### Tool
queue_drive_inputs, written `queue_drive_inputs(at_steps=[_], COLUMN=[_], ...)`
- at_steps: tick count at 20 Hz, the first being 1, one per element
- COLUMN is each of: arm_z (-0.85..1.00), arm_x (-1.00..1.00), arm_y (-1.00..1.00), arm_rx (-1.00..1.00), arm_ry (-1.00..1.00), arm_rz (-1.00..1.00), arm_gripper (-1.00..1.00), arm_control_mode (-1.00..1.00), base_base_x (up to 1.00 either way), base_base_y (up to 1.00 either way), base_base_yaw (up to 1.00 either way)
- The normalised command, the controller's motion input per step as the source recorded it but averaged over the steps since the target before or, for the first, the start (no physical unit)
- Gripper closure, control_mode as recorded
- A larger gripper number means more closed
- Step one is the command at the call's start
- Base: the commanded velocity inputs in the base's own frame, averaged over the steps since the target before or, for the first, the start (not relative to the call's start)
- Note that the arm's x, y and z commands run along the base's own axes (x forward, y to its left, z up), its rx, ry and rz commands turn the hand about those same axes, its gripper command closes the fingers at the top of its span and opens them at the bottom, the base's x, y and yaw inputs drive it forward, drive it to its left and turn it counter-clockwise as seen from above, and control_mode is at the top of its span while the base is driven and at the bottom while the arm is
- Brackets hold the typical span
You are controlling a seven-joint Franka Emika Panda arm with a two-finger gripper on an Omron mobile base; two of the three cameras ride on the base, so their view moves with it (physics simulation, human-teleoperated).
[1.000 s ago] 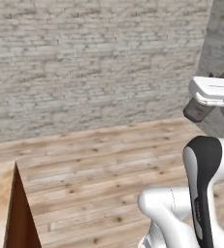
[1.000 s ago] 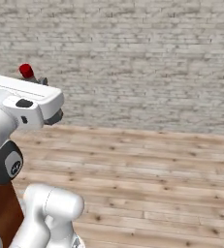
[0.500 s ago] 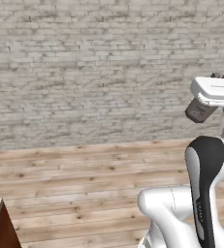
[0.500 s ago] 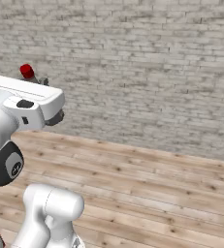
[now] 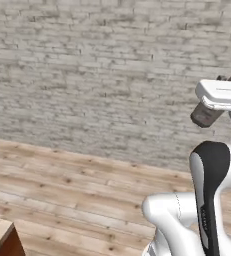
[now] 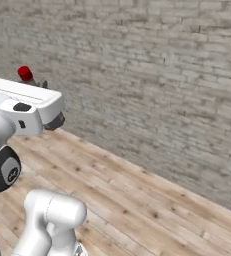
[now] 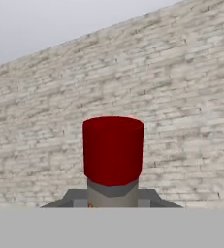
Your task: Open the cabinet directly in front. Then move the liquor and the mug to the dining counter with the candle on it.
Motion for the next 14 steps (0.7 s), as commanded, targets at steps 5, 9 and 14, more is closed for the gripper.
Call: queue_drive_inputs(at_steps=[5, 9, 14], arm_z=[0.00, 0.00, 0.00], arm_x=[0.00, 0.00, 0.00], arm_y=[0.00, 0.00, 0.00], arm_rx=[0.00, 0.00, 0.00], arm_ry=[0.00, 0.00, 0.00], arm_rz=[0.00, 0.00, 0.00], arm_gripper=[1.00, 1.00, 1.00], arm_control_mode=[1.00, 1.00, 1.00], base_base_x=[1.00, 1.00, 1.00], base_base_y=[-0.07, -0.07, -0.09], base_base_yaw=[0.72, 0.74, 0.74])
